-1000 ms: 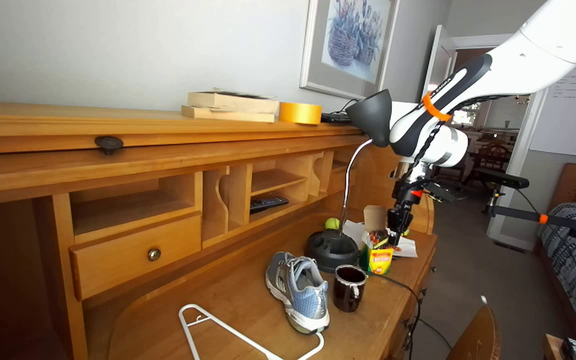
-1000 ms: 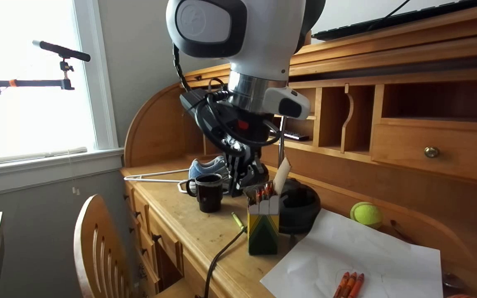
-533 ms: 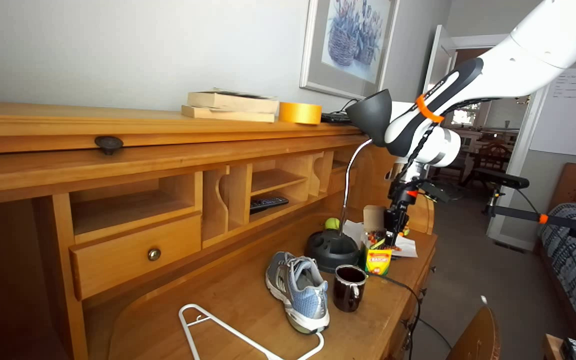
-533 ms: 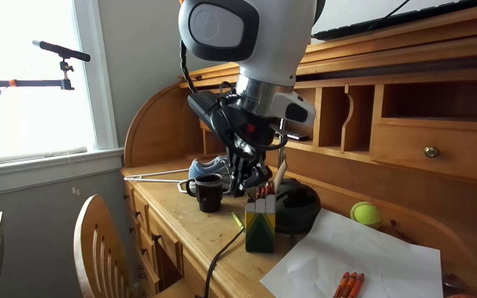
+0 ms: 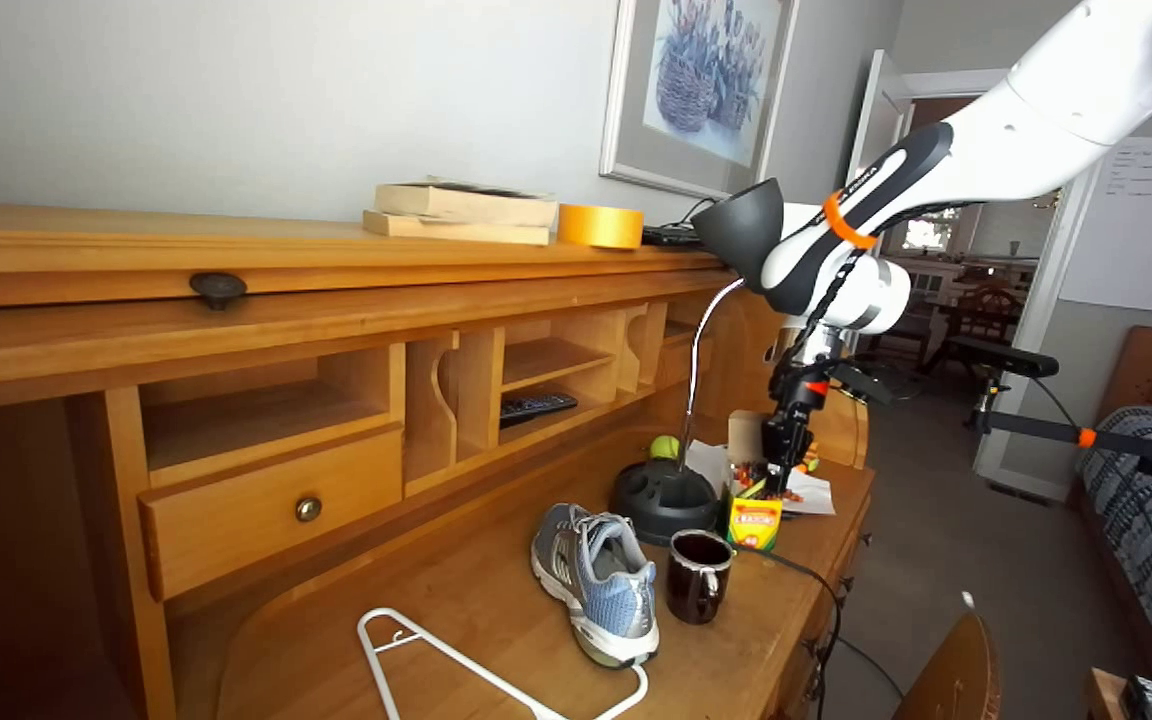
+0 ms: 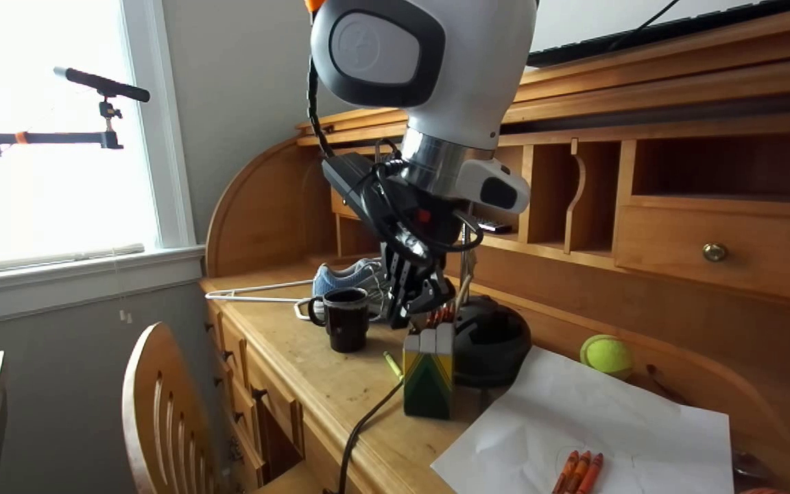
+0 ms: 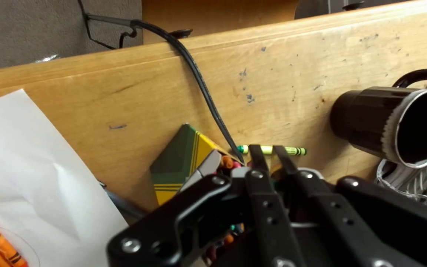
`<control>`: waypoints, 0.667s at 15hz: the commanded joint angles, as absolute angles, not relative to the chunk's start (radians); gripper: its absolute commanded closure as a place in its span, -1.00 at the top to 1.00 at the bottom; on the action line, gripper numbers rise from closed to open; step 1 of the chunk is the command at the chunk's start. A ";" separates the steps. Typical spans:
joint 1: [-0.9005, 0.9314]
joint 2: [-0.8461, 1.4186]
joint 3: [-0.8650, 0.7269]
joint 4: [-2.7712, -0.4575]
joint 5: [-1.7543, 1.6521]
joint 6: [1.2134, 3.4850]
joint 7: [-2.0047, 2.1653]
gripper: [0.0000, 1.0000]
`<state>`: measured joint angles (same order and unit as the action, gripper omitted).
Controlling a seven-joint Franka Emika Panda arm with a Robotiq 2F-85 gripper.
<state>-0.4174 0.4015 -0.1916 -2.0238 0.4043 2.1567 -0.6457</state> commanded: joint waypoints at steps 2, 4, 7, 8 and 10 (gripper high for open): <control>-0.420 0.458 -0.180 -1.965 0.364 2.134 -0.586 -0.95; -0.419 0.469 -0.177 -1.951 0.350 2.132 -0.567 -0.95; -0.420 0.481 -0.170 -1.935 0.329 2.129 -0.545 -0.95; -0.420 0.485 -0.168 -1.929 0.323 2.128 -0.538 -0.95; -0.418 0.486 -0.165 -1.925 0.309 2.127 -0.526 -0.95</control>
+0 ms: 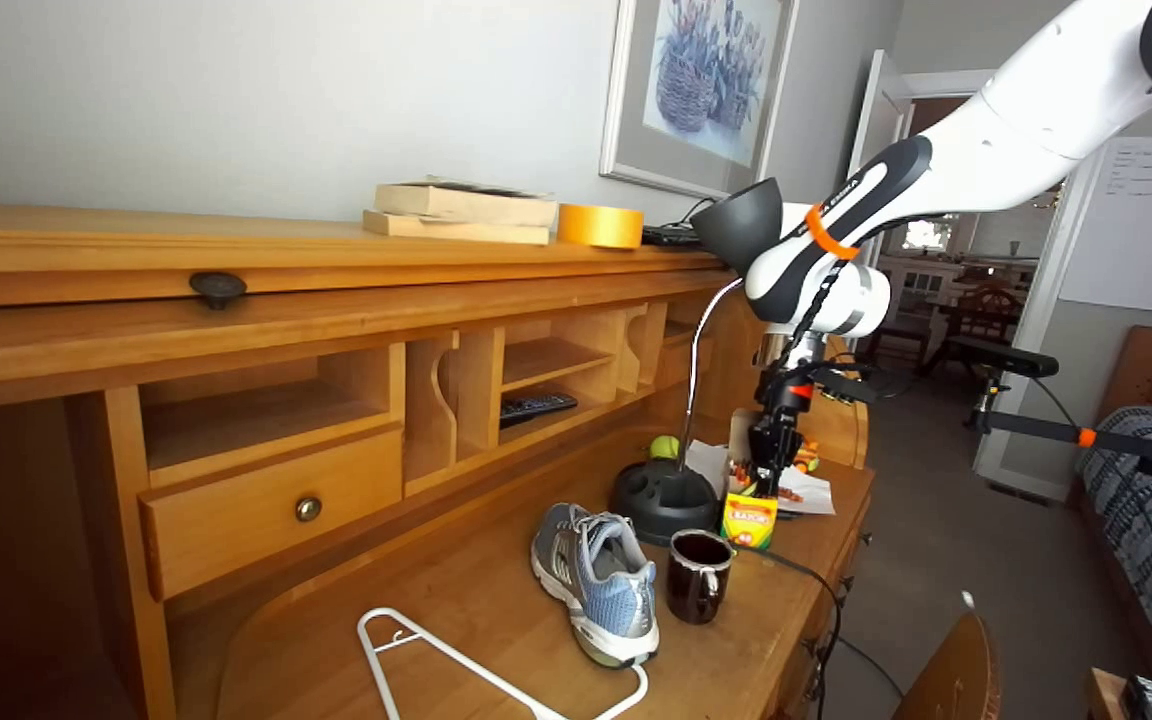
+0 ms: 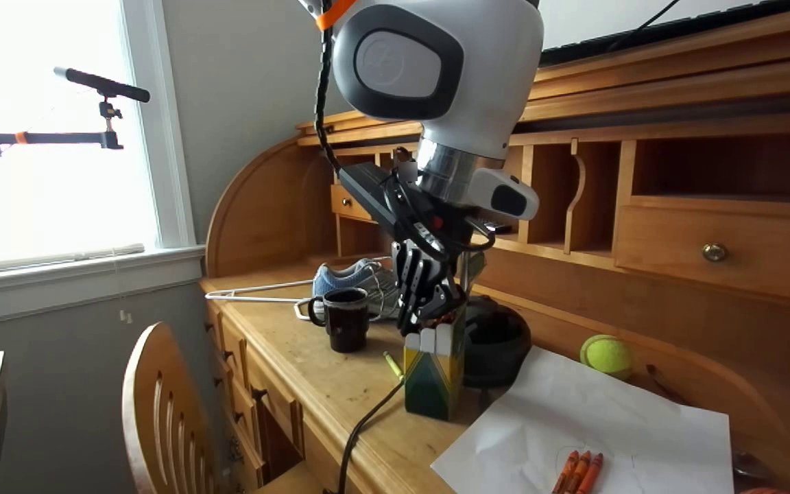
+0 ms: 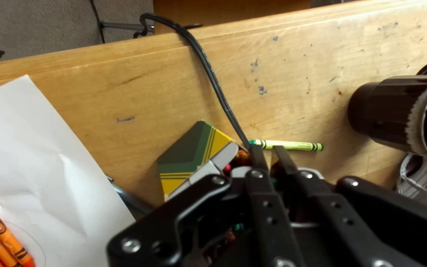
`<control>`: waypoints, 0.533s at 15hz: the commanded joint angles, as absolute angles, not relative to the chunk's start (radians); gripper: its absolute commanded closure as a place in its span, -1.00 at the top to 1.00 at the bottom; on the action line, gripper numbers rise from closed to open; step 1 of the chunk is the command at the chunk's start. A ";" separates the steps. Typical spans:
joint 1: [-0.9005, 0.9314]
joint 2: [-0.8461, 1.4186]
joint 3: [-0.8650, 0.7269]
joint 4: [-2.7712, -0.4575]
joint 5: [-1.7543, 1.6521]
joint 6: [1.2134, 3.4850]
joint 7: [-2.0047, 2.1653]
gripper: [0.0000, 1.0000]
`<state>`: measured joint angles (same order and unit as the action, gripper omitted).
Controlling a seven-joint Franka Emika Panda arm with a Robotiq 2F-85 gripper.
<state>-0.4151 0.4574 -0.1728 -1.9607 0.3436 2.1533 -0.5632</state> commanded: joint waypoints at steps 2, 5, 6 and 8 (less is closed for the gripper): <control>-0.415 0.481 -0.162 -1.930 0.294 2.131 -0.517 -0.27; -0.411 0.476 -0.157 -1.934 0.280 2.138 -0.508 0.13; -0.410 0.476 -0.154 -1.935 0.276 2.138 -0.504 0.29; -0.410 0.475 -0.151 -1.937 0.270 2.139 -0.501 0.61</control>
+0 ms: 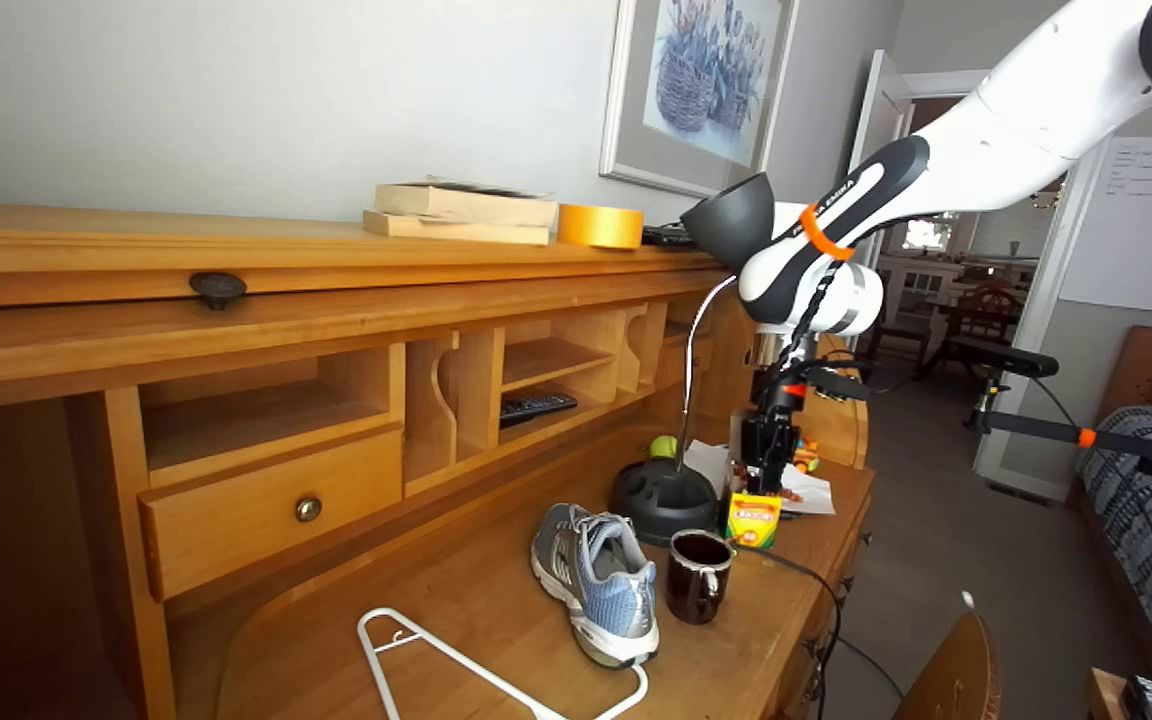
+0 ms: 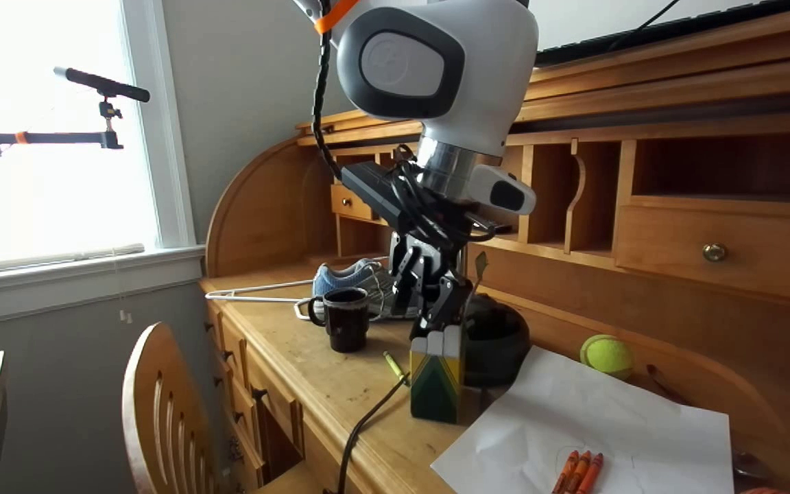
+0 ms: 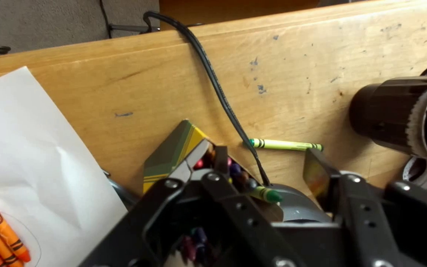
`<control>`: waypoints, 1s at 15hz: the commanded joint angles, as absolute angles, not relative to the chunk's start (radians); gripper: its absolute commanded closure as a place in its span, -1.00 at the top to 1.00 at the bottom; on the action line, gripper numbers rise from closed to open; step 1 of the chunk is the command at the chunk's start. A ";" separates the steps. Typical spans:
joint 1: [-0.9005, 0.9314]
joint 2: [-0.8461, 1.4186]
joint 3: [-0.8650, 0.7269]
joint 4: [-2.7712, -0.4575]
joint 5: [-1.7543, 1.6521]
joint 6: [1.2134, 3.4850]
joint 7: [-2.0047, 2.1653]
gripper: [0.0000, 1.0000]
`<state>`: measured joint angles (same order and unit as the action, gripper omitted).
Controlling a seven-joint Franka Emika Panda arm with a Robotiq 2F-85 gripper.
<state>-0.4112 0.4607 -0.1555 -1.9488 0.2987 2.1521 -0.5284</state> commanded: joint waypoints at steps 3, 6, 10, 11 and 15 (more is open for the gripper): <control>-0.411 0.475 -0.149 -1.941 0.265 2.142 -0.500 0.99; -0.414 0.476 -0.149 -1.946 0.266 2.144 -0.502 1.00; -0.411 0.455 -0.148 -1.974 0.264 2.153 -0.508 1.00; -0.410 0.448 -0.148 -1.983 0.263 2.158 -0.509 1.00; -0.403 0.410 -0.153 -2.037 0.254 2.180 -0.507 1.00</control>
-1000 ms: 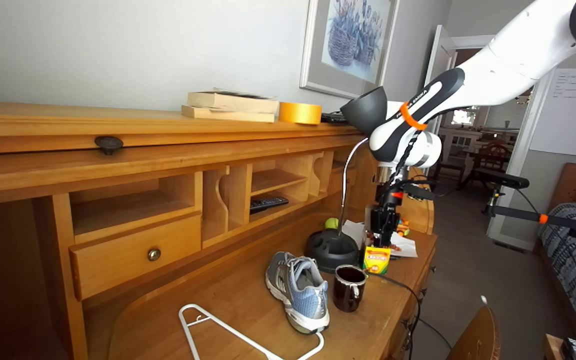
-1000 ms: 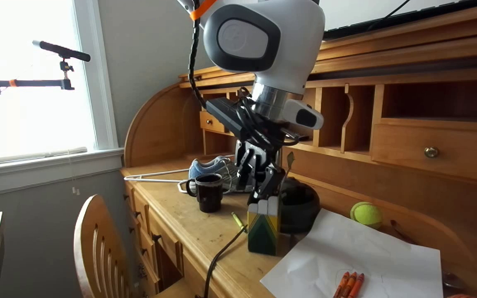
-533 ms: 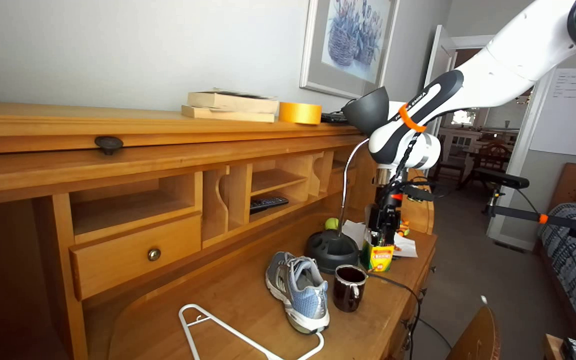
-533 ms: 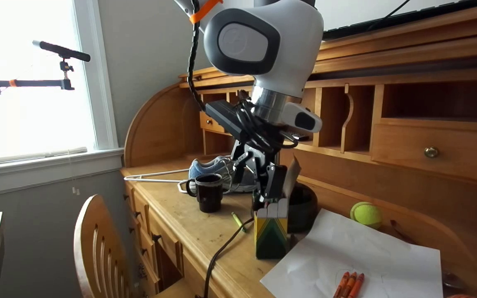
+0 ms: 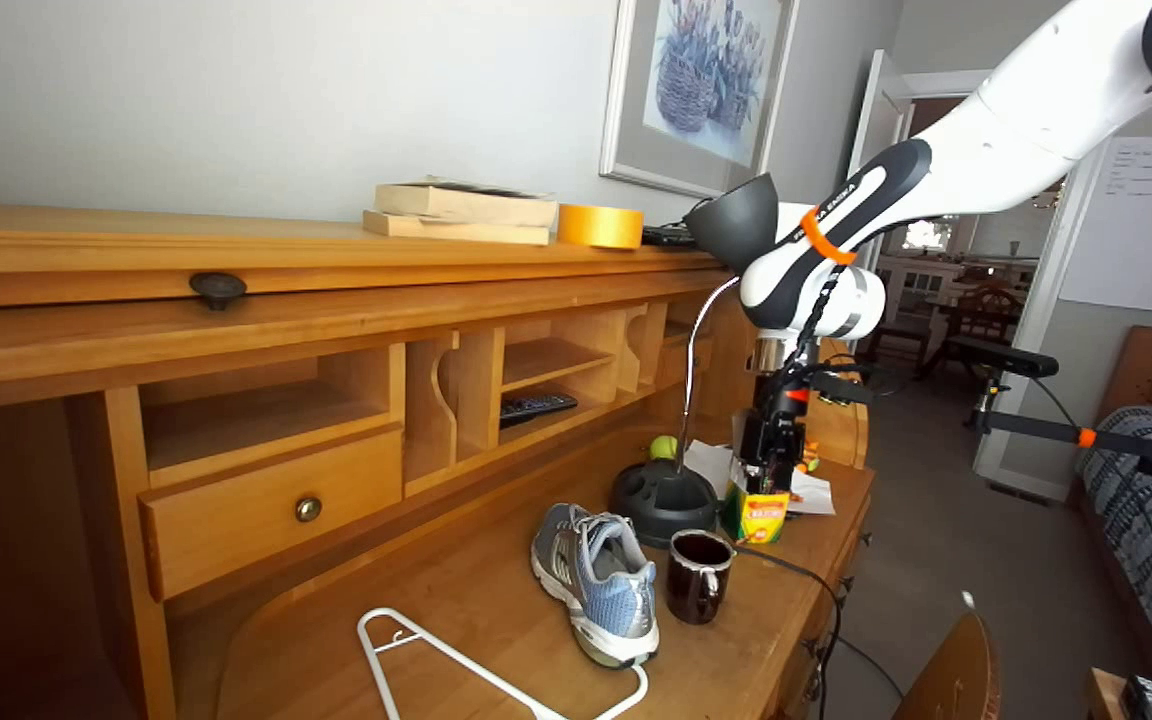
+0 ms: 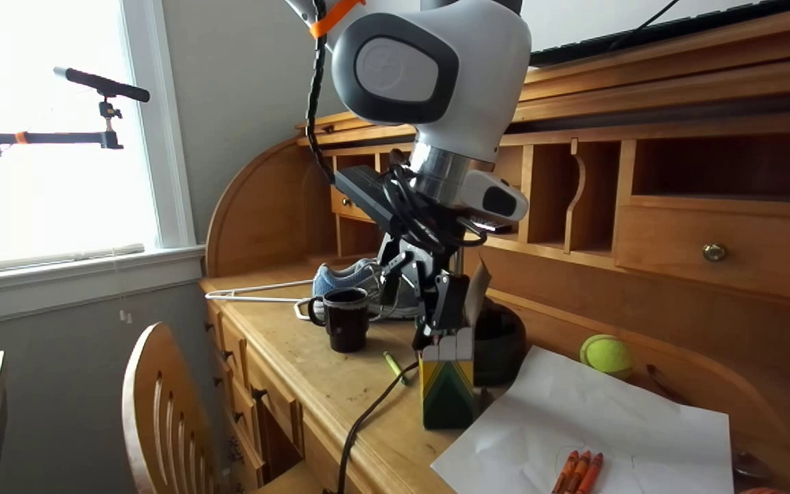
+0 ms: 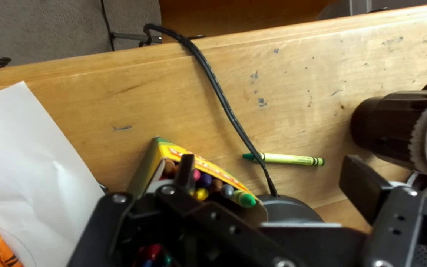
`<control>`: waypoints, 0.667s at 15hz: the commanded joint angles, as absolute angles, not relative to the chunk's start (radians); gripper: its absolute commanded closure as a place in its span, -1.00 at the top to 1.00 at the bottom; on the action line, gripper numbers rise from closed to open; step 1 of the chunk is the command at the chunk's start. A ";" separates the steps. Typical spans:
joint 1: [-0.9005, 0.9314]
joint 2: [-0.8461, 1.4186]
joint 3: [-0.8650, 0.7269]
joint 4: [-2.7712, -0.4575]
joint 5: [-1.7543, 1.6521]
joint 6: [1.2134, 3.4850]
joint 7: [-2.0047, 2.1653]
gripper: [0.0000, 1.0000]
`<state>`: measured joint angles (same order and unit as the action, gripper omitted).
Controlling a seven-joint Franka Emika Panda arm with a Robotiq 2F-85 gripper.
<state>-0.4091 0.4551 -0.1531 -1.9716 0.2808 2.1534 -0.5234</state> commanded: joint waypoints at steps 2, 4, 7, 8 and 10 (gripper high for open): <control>-0.402 0.391 -0.158 -2.062 0.251 2.191 -0.506 0.48; -0.403 0.373 -0.164 -2.085 0.245 2.201 -0.505 0.16; -0.392 0.331 -0.177 -2.129 0.220 2.231 -0.493 -0.29; -0.391 0.317 -0.178 -2.141 0.212 2.238 -0.494 -0.48; -0.374 0.283 -0.186 -2.170 0.169 2.265 -0.471 -0.75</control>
<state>-0.4053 0.3559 -0.1684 -2.0933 0.2299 2.2140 -0.5160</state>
